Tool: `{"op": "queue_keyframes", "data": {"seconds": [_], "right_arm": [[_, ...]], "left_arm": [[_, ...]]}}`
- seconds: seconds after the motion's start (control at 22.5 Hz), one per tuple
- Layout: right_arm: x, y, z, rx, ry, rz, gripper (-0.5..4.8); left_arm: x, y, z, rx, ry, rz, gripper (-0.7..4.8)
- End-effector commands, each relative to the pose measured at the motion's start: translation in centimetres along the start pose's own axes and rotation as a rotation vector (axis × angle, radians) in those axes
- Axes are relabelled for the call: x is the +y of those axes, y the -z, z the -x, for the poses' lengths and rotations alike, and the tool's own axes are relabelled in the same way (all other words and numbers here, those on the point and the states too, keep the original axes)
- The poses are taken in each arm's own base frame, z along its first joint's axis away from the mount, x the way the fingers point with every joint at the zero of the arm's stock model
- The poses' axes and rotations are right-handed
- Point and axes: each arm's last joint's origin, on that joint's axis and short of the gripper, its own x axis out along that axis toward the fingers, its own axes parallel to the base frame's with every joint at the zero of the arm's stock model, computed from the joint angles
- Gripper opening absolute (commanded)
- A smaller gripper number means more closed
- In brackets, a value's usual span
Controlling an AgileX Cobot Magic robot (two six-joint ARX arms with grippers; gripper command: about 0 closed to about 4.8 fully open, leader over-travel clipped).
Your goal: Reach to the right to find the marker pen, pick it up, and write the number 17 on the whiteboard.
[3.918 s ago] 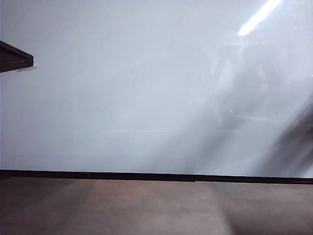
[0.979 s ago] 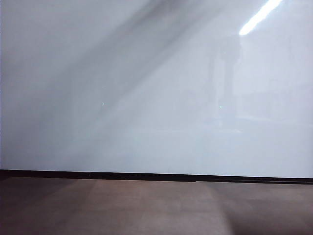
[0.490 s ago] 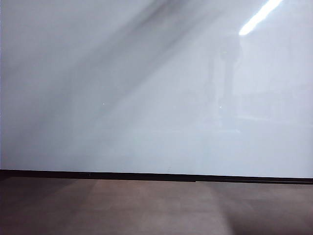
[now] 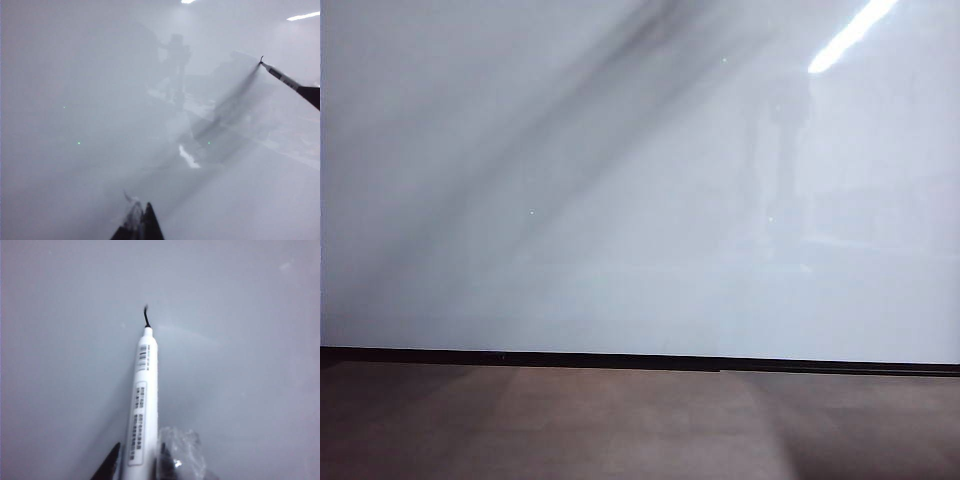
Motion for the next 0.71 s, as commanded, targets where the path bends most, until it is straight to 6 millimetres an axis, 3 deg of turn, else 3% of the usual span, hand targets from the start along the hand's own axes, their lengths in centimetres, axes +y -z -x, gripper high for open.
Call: {"op": "queue_keyframes", "data": {"seconds": [0.04, 0.27, 0.71], "right_arm": [[-0.6, 2.1, 0.3, 0.071, 0.040, 0.005, -0.06], [-1.4, 4.7, 1.1, 0.120, 0.048, -0.006, -0.06], [-0.2, -0.1, 3.0, -0.067, -0.012, 0.028, -0.06]], "left_arm": [[0.0, -0.4, 0.0, -0.023, 0.002, -0.004, -0.05], [0.0, -0.4, 0.0, -0.023, 0.002, -0.004, -0.05], [0.0, -0.4, 0.0, -0.022, 0.001, -0.005, -0.05]]}}
